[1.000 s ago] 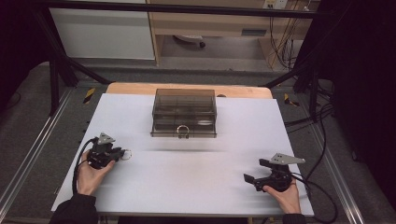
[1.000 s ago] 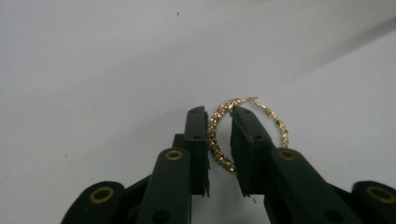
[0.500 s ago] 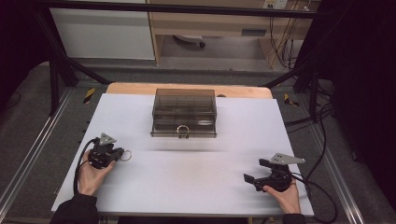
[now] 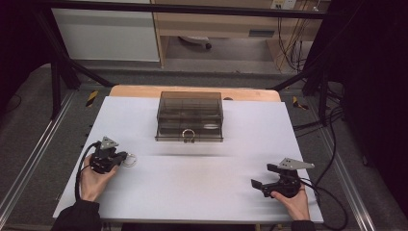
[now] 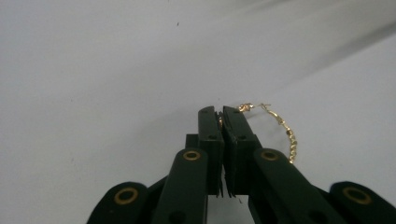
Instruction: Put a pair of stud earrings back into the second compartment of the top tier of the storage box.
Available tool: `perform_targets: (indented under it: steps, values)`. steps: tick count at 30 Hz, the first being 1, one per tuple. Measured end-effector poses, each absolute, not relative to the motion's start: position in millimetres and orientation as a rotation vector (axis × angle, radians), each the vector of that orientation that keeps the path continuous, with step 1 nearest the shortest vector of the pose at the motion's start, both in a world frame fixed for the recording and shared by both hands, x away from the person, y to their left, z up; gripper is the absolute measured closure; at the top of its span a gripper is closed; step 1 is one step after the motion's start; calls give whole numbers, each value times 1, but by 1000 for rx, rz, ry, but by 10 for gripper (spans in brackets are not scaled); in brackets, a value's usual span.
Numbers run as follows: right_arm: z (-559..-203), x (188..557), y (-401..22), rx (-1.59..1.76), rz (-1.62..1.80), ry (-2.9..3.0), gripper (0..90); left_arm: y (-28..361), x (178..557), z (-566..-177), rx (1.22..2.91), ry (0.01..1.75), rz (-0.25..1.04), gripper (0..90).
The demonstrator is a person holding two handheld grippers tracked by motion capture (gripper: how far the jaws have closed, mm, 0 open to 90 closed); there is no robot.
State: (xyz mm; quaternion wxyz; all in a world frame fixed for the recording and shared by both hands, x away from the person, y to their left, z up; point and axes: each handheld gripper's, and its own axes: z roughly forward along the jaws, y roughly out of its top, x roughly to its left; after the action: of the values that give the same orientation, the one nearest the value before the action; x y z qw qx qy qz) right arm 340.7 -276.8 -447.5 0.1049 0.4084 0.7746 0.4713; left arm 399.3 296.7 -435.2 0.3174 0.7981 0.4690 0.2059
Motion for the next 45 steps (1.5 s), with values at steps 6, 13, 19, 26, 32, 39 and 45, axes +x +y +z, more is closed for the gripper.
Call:
perform_targets:
  steps: [6,13,19,26,32,39,45]
  values:
    - [-447,341,-277,1204,1390,2283,7,299,396,-429,2084,1224,519,865]
    - [-448,341,-277,1204,1388,2284,7,297,392,-424,2079,1200,503,865]
    - [-447,341,-277,1204,1389,2284,7,292,389,-417,2077,1170,498,865]
    - [-447,341,-277,1205,1389,2284,7,285,385,-410,2076,1136,487,865]
    - [-447,341,-277,1205,1387,2284,7,282,383,-402,2069,1114,482,865]
    - [-448,341,-277,1199,1382,2286,7,274,383,-394,2069,1083,476,865]
    - [-448,341,-277,1206,1382,2284,7,266,382,-387,2076,1055,470,865]
